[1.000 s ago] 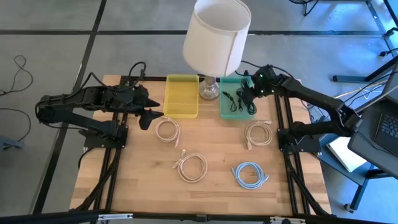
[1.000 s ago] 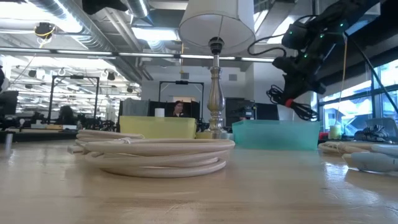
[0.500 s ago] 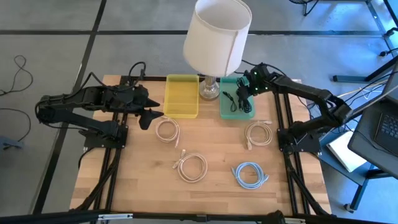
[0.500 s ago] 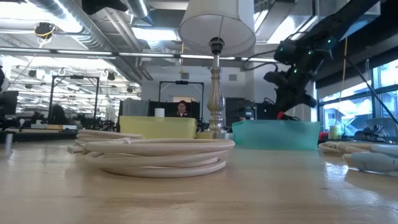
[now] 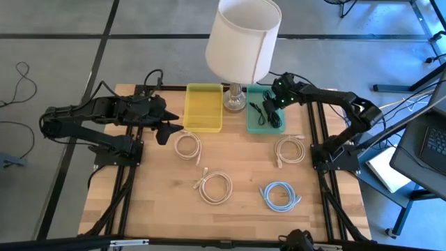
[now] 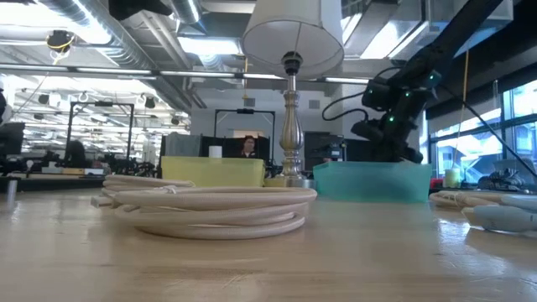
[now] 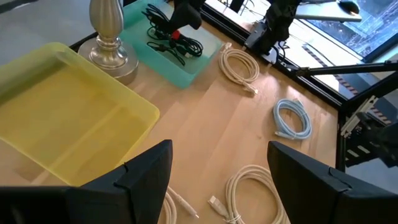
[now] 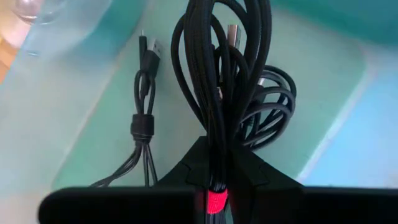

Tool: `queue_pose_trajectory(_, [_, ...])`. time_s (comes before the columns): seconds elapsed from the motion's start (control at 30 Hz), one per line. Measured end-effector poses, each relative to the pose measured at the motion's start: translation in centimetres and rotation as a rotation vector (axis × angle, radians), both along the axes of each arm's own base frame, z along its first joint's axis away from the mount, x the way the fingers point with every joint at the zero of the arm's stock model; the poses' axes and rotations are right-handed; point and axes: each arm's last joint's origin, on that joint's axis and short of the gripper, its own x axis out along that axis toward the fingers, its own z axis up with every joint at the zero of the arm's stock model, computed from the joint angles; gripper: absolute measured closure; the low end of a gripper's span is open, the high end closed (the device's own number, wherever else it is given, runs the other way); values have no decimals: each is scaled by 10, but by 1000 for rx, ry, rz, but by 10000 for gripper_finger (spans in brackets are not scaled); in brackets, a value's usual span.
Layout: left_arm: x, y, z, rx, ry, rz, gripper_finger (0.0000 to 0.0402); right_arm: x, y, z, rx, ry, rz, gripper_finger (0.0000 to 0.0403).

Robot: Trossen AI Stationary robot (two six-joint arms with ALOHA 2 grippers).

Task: Pick & Place USB Port
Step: Put the black USB cable into the blue bin, then put the light brown HDMI cable into the yellow bin

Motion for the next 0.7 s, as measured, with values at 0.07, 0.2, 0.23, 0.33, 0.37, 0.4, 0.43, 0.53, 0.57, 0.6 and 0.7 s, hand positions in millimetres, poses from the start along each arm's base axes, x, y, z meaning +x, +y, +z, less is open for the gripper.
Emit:
queue_pose_trajectory(0.07, [0, 0, 0, -4, -1, 3, 145, 1, -1, 0, -7, -5, 0, 353])
queue_pose_trajectory(0.2, [0, 0, 0, -6, 1, 4, 145, 2, -4, 4, -48, 8, -3, 263])
queue_pose_trajectory(0.23, [0, 0, 0, -6, 1, 4, 145, 3, -5, 5, -58, 6, 6, 240])
queue_pose_trajectory(0.33, [0, 0, 0, -6, 1, 4, 145, 6, -8, 12, -81, -5, 11, 181])
queue_pose_trajectory(0.37, [0, 0, 0, -6, 1, 4, 145, 7, -10, 14, -87, -10, 11, 166])
queue_pose_trajectory(0.4, [0, 0, 0, -6, 2, 4, 145, 8, -11, 17, -93, -14, 14, 155])
queue_pose_trajectory(0.43, [0, 0, 0, -6, 3, 4, 145, 9, -12, 20, -97, -12, 19, 147])
queue_pose_trajectory(0.53, [0, 0, 0, -5, 4, 4, 145, 9, -15, 29, -116, 48, 7, 138])
queue_pose_trajectory(0.57, [0, 0, 0, -5, 4, 3, 145, 9, -16, 32, -122, 71, 6, 139])
queue_pose_trajectory(0.6, [0, 0, 0, -5, 5, 3, 145, 9, -16, 35, -125, 87, 9, 141])
queue_pose_trajectory(0.7, [-1, 0, -1, -5, 9, 3, 145, 10, -18, 44, -133, 112, 20, 151])
